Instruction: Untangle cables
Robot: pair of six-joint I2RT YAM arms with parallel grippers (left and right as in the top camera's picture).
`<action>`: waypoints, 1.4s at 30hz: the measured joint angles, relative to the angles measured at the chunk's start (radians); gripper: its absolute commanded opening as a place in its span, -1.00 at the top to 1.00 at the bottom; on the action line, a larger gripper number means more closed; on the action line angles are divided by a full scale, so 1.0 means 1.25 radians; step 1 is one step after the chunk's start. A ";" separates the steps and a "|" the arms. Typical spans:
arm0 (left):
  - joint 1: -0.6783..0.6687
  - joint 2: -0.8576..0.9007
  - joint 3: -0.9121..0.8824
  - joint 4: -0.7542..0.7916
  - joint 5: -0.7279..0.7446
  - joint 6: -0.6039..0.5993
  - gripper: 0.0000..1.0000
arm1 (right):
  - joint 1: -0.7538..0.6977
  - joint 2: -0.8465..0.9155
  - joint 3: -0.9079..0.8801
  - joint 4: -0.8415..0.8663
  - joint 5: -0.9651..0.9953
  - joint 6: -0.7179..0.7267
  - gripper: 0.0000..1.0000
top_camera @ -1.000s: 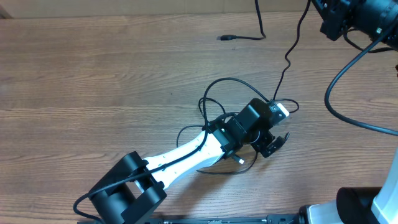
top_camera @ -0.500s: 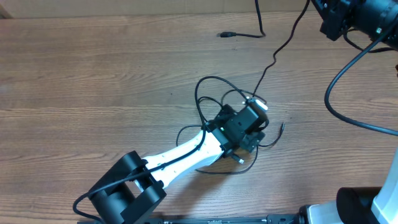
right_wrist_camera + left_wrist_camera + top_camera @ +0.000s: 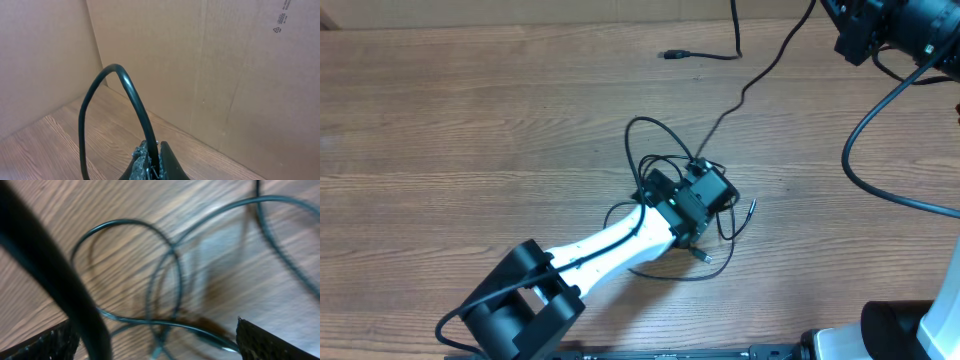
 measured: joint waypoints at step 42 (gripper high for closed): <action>0.551 0.003 0.000 0.022 0.503 0.590 -0.99 | -0.116 0.006 -0.001 0.181 0.204 0.000 0.93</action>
